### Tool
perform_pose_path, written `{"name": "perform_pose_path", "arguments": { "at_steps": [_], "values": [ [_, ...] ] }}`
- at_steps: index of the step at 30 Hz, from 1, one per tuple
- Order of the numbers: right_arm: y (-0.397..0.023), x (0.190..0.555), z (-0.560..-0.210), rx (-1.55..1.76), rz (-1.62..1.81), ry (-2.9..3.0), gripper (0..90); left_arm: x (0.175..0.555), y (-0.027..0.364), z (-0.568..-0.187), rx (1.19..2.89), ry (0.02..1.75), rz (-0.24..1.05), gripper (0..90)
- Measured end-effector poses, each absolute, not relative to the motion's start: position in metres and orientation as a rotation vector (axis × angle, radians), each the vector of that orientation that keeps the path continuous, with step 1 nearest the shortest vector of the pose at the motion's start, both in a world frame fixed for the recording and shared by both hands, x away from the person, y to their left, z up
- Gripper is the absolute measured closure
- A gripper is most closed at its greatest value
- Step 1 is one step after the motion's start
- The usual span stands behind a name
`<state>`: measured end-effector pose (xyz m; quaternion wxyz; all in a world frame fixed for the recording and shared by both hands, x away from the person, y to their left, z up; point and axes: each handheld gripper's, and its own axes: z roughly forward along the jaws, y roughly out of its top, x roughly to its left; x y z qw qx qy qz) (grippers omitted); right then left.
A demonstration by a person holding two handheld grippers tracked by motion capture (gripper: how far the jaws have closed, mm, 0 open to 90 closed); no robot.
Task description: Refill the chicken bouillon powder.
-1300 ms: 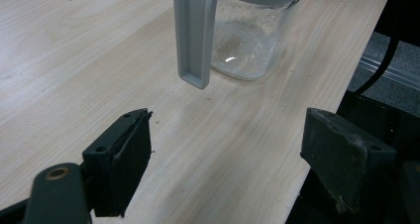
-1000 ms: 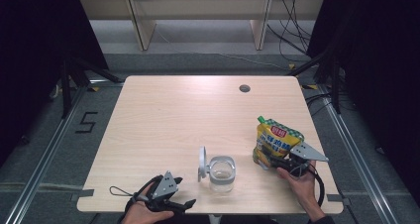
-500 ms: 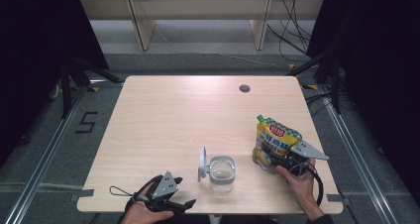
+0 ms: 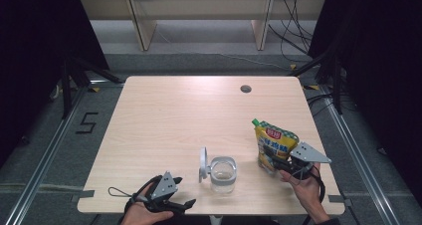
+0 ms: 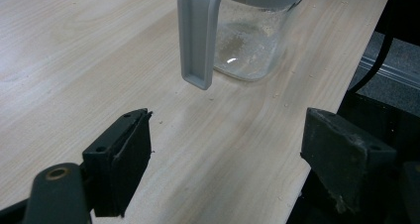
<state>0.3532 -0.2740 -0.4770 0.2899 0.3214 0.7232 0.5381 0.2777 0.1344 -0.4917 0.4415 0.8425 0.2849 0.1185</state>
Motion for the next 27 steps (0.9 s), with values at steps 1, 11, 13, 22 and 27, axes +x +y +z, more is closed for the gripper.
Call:
{"name": "perform_pose_path", "arguments": {
  "at_steps": [1,11,13,22,27],
  "values": [
    [-0.274,0.353,-0.473,0.794,1.426,1.91,50.1,0.277,0.134,-0.492,2.08,0.71,0.293,19.0],
    [-0.266,0.329,-0.443,0.588,1.301,1.97,50.2,0.277,0.133,-0.493,2.066,0.723,0.294,18.7],
    [-0.263,0.325,-0.44,0.563,1.271,1.988,50.2,0.279,0.135,-0.492,2.1,0.708,0.319,18.7],
    [-0.249,0.311,-0.43,0.403,1.13,2.049,50.5,0.278,0.135,-0.493,2.092,0.707,0.311,18.7],
    [-0.242,0.305,-0.424,0.351,1.062,2.066,50.5,0.278,0.135,-0.493,2.09,0.708,0.313,18.6]
  ]
}}
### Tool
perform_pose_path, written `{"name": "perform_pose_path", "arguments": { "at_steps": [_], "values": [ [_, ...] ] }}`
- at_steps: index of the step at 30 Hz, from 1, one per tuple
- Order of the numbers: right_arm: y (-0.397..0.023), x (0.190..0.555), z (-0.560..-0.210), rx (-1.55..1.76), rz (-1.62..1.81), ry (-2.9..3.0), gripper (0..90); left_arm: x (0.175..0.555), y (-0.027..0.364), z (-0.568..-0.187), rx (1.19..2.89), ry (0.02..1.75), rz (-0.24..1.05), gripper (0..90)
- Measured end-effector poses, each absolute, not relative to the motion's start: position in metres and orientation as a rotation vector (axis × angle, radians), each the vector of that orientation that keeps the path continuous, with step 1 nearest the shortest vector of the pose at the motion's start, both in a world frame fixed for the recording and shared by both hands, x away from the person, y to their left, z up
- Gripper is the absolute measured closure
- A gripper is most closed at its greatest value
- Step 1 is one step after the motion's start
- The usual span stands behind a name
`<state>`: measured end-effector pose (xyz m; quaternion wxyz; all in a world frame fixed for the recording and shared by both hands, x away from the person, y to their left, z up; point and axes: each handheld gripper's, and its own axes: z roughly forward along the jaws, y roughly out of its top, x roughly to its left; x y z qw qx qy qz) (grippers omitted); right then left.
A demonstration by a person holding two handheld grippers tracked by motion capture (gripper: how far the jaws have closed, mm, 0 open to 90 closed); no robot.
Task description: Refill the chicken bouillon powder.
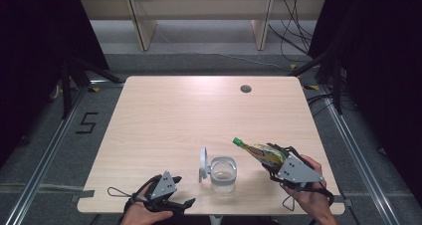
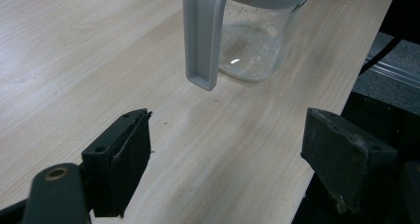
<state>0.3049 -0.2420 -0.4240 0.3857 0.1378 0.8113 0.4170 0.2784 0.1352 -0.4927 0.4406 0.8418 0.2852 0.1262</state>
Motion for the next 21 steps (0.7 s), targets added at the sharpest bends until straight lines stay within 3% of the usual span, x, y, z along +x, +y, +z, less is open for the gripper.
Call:
{"name": "perform_pose_path", "arguments": {
  "at_steps": [21],
  "values": [
    [-0.212,0.293,-0.425,0.03,0.634,2.11,51.1,0.279,0.136,-0.493,2.097,0.707,0.317,18.5]
  ]
}}
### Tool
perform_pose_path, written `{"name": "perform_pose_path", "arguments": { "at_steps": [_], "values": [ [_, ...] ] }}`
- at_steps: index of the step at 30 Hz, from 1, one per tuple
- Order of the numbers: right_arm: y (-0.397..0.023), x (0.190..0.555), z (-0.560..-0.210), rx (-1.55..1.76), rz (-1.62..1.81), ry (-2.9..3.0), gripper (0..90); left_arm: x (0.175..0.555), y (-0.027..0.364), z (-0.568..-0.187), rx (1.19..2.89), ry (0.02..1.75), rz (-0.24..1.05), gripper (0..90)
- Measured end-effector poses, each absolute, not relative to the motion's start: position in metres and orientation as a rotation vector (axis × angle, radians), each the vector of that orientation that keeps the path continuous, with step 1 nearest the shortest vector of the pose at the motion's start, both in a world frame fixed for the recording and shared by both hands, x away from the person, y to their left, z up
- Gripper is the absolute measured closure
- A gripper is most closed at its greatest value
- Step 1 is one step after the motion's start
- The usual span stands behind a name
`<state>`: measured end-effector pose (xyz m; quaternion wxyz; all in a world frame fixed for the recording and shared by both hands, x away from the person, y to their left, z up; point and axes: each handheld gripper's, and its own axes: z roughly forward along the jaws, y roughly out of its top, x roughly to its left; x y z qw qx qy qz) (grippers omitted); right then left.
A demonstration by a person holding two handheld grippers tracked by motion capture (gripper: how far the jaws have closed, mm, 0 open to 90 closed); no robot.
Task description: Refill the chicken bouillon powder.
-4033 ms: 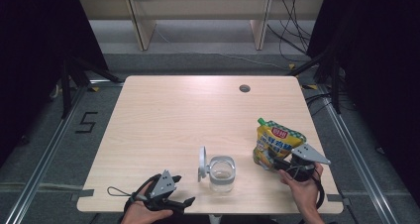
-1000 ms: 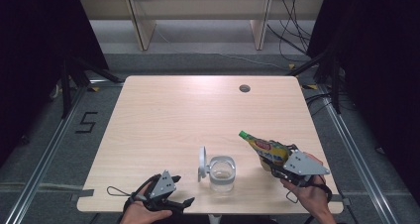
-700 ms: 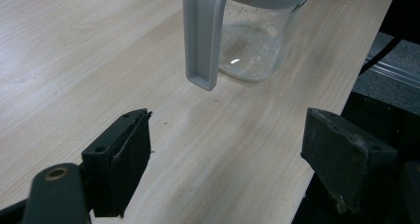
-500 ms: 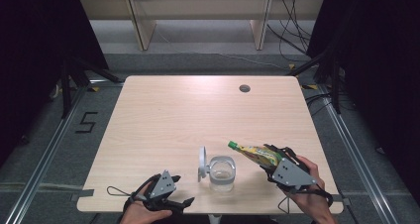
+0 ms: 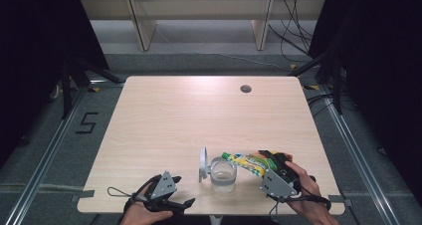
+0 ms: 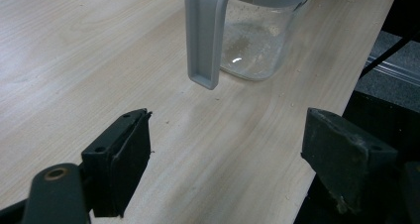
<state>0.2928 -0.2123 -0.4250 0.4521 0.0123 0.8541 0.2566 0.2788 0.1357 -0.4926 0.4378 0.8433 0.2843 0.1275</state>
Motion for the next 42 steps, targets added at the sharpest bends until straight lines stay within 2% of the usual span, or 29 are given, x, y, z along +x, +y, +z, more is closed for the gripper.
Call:
{"name": "perform_pose_path", "arguments": {
  "at_steps": [9,15,17,20,22,24,25,33,37,42],
  "values": [
    [-0.207,0.287,-0.429,0.032,0.538,2.111,51.1,0.279,0.136,-0.492,2.101,0.715,0.312,18.5],
    [-0.205,0.29,-0.425,-0.198,0.362,2.043,51.2,0.279,0.136,-0.493,2.092,0.724,0.313,18.4],
    [-0.2,0.283,-0.431,-0.088,0.384,2.071,51.2,0.279,0.135,-0.493,2.084,0.728,0.311,18.4],
    [-0.197,0.285,-0.427,-0.212,0.344,2.045,51.2,0.279,0.136,-0.493,2.092,0.724,0.312,18.3],
    [-0.196,0.281,-0.432,-0.154,0.343,2.065,51.2,0.279,0.136,-0.493,2.093,0.724,0.312,18.3],
    [-0.193,0.286,-0.426,-0.333,0.282,2.011,51.2,0.279,0.137,-0.492,2.112,0.71,0.317,18.3],
    [-0.194,0.284,-0.432,-0.237,0.337,2.026,51.3,0.279,0.136,-0.492,2.108,0.711,0.319,18.3],
    [-0.189,0.282,-0.431,-0.324,0.241,2.006,53.6,0.279,0.136,-0.493,2.103,0.717,0.318,18.3],
    [-0.189,0.276,-0.436,-0.237,0.239,2.015,53.7,0.279,0.137,-0.493,2.112,0.715,0.32,18.3],
    [-0.185,0.276,-0.432,-0.363,0.154,1.973,53.7,0.279,0.137,-0.493,2.112,0.714,0.321,18.3]
  ]
}}
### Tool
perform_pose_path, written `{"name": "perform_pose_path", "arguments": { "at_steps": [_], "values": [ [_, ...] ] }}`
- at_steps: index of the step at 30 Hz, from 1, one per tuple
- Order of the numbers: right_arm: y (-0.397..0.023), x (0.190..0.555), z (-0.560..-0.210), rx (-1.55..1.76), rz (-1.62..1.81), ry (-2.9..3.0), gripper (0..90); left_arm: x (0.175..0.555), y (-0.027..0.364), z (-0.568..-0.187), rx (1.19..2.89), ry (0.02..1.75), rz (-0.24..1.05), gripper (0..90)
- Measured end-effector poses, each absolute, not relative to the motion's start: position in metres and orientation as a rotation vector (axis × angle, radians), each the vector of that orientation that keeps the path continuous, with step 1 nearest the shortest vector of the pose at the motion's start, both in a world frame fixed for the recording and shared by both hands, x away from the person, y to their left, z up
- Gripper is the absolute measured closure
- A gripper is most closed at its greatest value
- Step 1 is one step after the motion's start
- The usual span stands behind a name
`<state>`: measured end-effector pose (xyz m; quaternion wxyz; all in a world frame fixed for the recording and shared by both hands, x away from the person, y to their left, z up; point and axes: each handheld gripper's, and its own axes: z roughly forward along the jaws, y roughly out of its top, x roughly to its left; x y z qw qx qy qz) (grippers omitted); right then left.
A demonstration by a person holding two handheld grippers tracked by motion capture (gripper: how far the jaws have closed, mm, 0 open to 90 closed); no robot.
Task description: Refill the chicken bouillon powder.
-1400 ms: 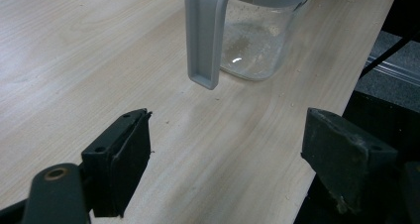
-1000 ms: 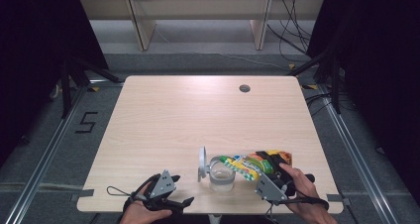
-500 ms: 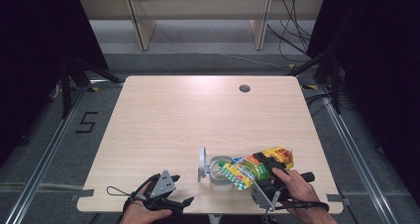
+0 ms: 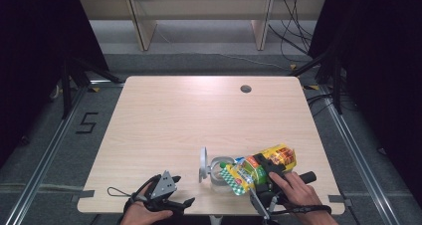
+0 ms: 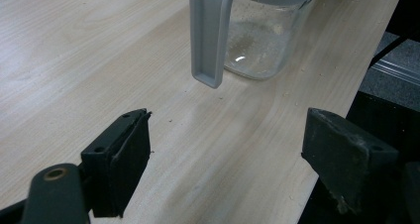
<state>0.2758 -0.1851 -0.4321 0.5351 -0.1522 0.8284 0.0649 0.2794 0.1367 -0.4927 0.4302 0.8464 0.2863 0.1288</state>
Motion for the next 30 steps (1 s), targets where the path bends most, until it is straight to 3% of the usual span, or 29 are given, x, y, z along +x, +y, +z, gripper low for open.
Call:
{"name": "perform_pose_path", "arguments": {
  "at_steps": [30],
  "values": [
    [-0.1818,0.2688,-0.4337,-0.496,0.002,1.844,55.2,0.2793,0.1368,-0.4925,2.111,0.715,0.322,18.3]
  ]
}}
